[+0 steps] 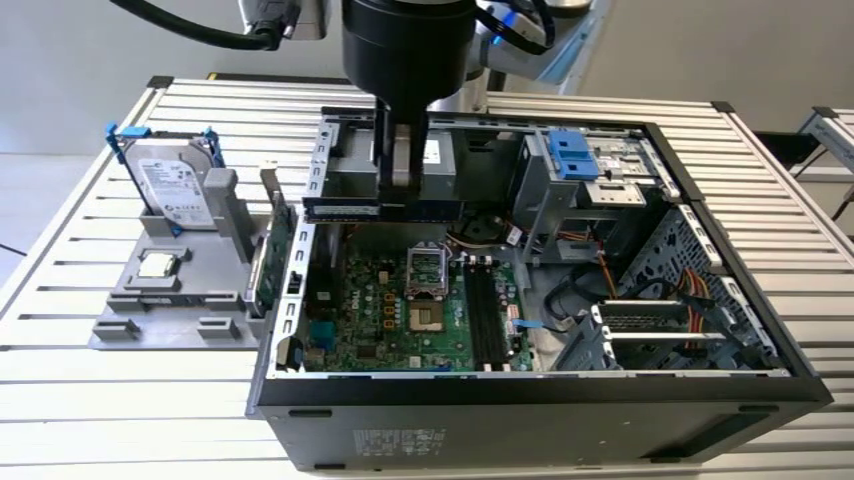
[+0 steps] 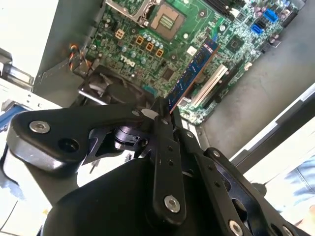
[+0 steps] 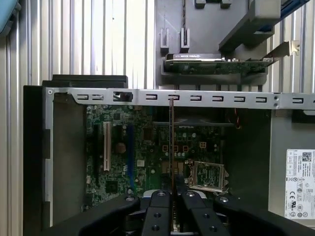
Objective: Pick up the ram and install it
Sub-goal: 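Pick up the ram and move it above insertion slot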
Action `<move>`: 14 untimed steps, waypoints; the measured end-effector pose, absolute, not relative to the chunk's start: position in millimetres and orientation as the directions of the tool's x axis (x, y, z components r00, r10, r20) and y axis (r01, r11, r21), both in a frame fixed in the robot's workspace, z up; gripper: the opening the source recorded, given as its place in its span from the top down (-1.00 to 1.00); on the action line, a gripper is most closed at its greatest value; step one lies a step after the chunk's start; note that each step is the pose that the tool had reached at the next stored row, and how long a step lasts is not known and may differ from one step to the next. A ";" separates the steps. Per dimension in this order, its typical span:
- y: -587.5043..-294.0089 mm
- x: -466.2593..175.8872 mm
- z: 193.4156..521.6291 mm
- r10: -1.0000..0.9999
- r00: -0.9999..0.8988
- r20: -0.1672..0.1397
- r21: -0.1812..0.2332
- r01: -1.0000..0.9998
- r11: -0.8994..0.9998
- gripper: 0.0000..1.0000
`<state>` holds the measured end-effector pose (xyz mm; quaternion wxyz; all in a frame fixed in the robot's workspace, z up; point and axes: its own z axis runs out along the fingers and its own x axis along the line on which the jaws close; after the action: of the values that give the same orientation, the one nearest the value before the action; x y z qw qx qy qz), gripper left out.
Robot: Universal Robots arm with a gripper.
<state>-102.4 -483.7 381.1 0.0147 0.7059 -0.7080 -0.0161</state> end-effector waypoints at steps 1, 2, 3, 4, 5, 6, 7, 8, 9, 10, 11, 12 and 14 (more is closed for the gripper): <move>-483.7 -100.4 381.1 -1.000 -0.003 -0.002 0.044 -0.999 0.003 1.00; -483.7 -98.5 381.0 -1.000 -0.003 -0.002 0.044 -0.999 0.003 1.00; -483.8 -96.5 381.1 -1.000 -0.003 -0.002 0.044 -0.999 0.003 1.00; -483.7 -94.7 381.0 -1.000 -0.003 -0.002 0.044 -0.999 0.003 1.00; -483.7 -92.7 381.1 -1.000 -0.003 -0.002 0.044 -0.999 0.003 1.00; -483.7 -91.1 381.0 -1.000 -0.003 -0.002 0.044 -0.999 0.003 1.00; -483.7 -89.2 381.0 -1.000 -0.003 -0.002 0.044 -0.999 0.003 1.00; -483.7 -87.3 381.1 -1.000 -0.003 -0.002 0.044 -0.999 0.003 1.00; -483.7 -85.4 381.0 -1.000 -0.003 -0.002 0.044 -0.999 0.003 1.00; -483.7 -83.6 381.1 -1.000 -0.003 -0.002 0.045 -0.999 0.003 1.00; -483.7 -81.8 381.1 -1.000 -0.003 -0.002 0.045 -0.999 0.003 1.00; -483.8 -80.1 381.0 -1.000 -0.003 -0.002 0.045 -0.999 0.003 1.00; -483.7 -76.6 381.1 -1.000 -0.003 -0.002 0.045 -0.999 0.003 1.00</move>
<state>-76.6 -483.7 381.1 0.0152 0.7059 -0.7080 -0.0167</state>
